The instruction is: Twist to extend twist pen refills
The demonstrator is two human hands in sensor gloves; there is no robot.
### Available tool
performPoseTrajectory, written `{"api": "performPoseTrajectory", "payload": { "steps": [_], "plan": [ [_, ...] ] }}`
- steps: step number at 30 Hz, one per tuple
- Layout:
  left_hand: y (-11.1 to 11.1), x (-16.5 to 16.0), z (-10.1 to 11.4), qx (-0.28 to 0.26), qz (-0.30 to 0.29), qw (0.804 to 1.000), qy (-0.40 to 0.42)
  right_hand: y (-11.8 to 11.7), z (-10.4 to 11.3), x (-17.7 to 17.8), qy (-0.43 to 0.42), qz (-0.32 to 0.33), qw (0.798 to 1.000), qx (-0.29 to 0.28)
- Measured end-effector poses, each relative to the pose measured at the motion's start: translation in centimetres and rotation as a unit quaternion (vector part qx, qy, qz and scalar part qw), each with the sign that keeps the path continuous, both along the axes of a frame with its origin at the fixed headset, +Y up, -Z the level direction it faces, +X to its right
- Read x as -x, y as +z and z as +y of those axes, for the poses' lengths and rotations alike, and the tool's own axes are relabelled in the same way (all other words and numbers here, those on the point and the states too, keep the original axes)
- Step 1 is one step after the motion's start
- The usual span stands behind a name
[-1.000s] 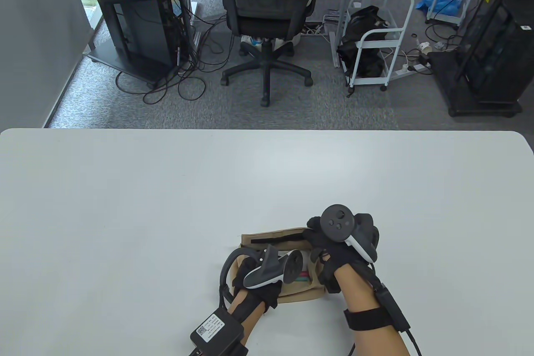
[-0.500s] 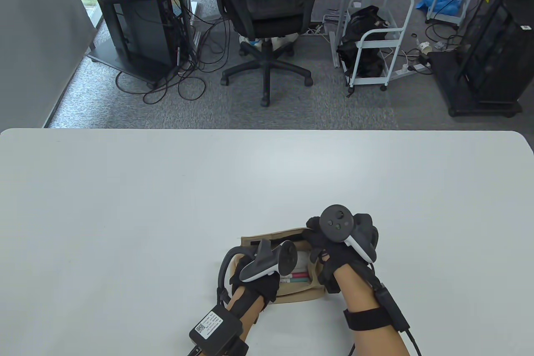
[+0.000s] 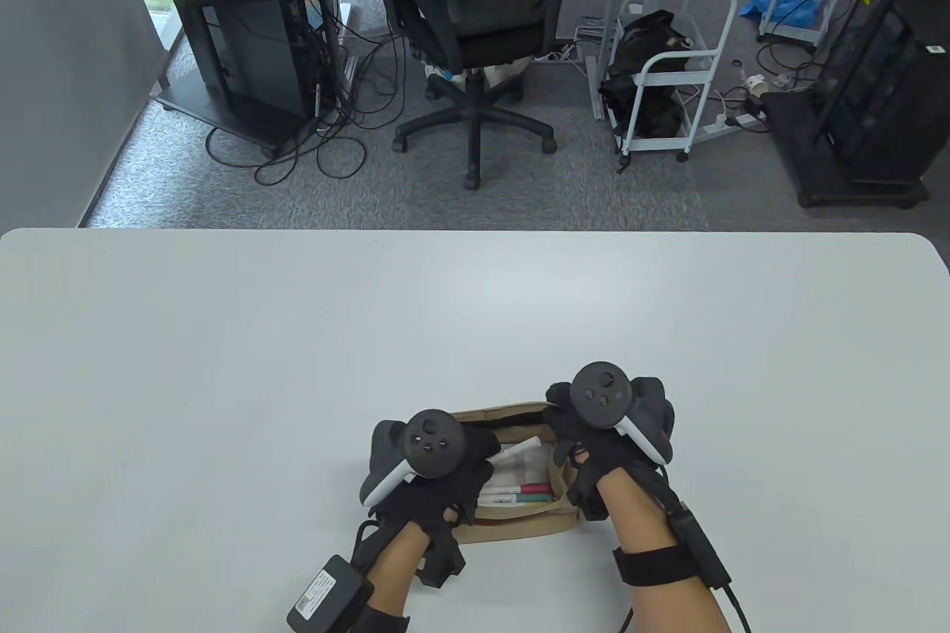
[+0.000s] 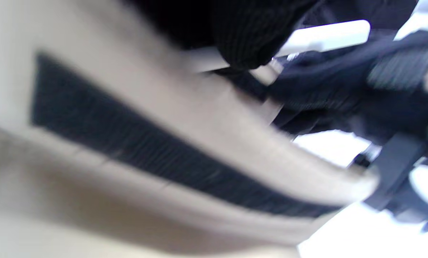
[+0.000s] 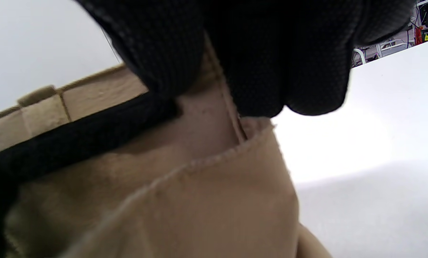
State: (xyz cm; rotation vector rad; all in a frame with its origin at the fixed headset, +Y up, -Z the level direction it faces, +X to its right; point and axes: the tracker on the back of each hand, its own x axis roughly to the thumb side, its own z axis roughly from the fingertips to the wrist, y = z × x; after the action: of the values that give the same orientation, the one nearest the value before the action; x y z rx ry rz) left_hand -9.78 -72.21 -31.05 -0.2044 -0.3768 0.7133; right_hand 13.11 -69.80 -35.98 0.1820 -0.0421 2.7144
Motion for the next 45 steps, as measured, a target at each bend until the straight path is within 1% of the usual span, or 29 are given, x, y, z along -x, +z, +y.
{"api": "performPoseTrajectory", "payload": {
  "steps": [1,2,3,4,7,8,9,10,11,13,16,20,22,24,27,33,40,45],
  "plan": [
    [0.1,0.5,0.4,-0.002,0.002,0.999,0.042,0.1,0.3,0.0,0.0,0.001,1.0,0.004],
    [0.2,0.7,0.6,-0.003,0.002,0.998,0.057,0.1,0.5,-0.1,-0.001,0.001,1.0,0.006],
    [0.4,1.2,1.1,-0.009,0.006,0.996,0.092,0.3,1.3,-0.2,-0.005,-0.002,1.0,0.007],
    [0.5,1.4,1.3,-0.013,0.007,0.994,0.109,0.4,1.7,-0.2,-0.007,-0.003,1.0,0.004],
    [1.0,2.1,2.2,-0.028,0.017,0.988,0.153,1.3,4.5,-0.4,-0.029,0.001,0.999,-0.036],
    [1.0,2.2,2.3,-0.032,0.017,0.986,0.16,1.6,5.0,-0.4,-0.036,0.004,0.998,-0.048],
    [1.1,2.3,2.4,-0.031,0.021,0.982,0.186,2.2,6.4,-0.4,-0.06,0.014,0.995,-0.083],
    [1.1,2.3,2.4,-0.027,0.02,0.978,0.204,2.5,7.1,-0.3,-0.076,0.024,0.992,-0.1],
    [1.2,2.3,2.4,-0.019,0.013,0.974,0.226,3.0,8.0,-0.2,-0.103,0.05,0.986,-0.118],
    [1.2,2.2,2.4,-0.014,0.009,0.968,0.25,3.6,9.2,0.0,-0.151,0.097,0.975,-0.128],
    [1.3,2.0,2.4,-0.008,-0.004,0.963,0.269,4.2,10.1,0.5,-0.227,0.166,0.953,-0.112],
    [1.4,1.7,2.5,-0.009,-0.015,0.96,0.279,4.2,9.8,1.3,-0.301,0.252,0.918,-0.051],
    [1.4,1.7,2.4,-0.006,-0.018,0.959,0.284,4.2,9.6,1.6,-0.315,0.275,0.907,-0.043],
    [1.5,1.6,2.4,-0.004,-0.02,0.957,0.289,4.2,9.6,1.9,-0.305,0.287,0.907,-0.04],
    [1.5,1.5,2.4,-0.003,-0.026,0.957,0.29,4.3,9.6,2.1,-0.299,0.274,0.912,-0.062],
    [1.6,1.3,2.4,-0.013,-0.022,0.96,0.278,4.4,9.6,2.1,-0.293,0.265,0.916,-0.072],
    [1.6,1.3,2.3,-0.016,-0.018,0.963,0.269,4.8,9.7,2.4,-0.255,0.219,0.935,-0.111],
    [1.6,1.2,2.3,-0.017,-0.012,0.964,0.267,5.2,9.7,2.8,-0.236,0.19,0.944,-0.128]
  ]
}}
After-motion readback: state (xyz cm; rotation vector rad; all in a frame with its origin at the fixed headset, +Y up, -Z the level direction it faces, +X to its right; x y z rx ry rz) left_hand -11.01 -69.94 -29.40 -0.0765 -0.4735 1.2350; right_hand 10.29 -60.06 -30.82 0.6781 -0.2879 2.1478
